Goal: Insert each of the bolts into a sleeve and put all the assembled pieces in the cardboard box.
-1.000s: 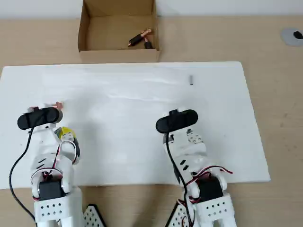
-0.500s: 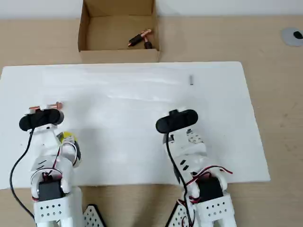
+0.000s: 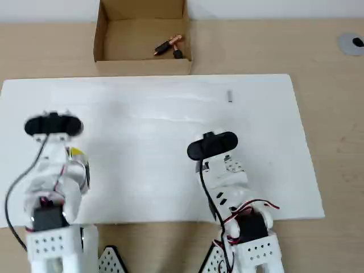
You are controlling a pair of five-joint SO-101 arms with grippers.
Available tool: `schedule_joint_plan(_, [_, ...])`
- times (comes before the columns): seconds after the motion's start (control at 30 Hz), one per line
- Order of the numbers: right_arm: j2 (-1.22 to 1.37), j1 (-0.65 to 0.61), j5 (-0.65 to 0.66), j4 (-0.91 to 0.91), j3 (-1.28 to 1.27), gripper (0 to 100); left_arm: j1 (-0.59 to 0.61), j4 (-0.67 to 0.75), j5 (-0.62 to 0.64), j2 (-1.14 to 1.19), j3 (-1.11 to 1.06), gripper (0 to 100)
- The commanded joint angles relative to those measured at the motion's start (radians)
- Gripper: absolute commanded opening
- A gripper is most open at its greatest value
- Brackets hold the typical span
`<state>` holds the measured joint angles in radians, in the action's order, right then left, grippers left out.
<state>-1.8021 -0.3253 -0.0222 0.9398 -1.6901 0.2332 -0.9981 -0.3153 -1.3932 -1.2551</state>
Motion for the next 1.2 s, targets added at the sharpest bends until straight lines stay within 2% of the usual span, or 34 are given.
schedule_joint_plan(0.0, [-0.111, 0.001, -0.005, -0.017, 0.001, 1.0, -0.006, -0.008, 0.054, 0.300, 0.321, 2])
schedule_joint_plan(0.13, [-0.111, 0.001, -0.005, -0.017, 0.001, 1.0, -0.008, -0.120, 0.015, 0.667, 0.618, 2])
schedule_joint_plan(0.23, [-0.111, 0.001, -0.005, -0.017, 0.001, 1.0, -0.008, -0.233, -0.094, 0.918, 0.810, 2])
schedule_joint_plan(0.4, [-0.111, 0.001, -0.005, -0.017, 0.001, 1.0, -0.012, -0.448, -0.414, 1.187, 1.040, 2])
schedule_joint_plan(0.57, [-0.111, 0.001, -0.005, -0.017, 0.001, 1.0, -0.008, -0.595, -0.793, 1.257, 1.134, 2])
schedule_joint_plan(0.67, [-0.111, 0.001, -0.005, -0.017, 0.001, 1.0, -0.006, -0.647, -0.957, 1.282, 1.172, 2])
schedule_joint_plan(0.83, [-0.111, 0.001, -0.005, -0.017, 0.001, 1.0, -0.006, -0.647, -1.053, 1.356, 1.223, 2])
schedule_joint_plan(1.17, [-0.111, 0.001, -0.005, -0.017, 0.001, 1.0, 0.048, -0.649, -1.057, 1.481, 1.295, 2])
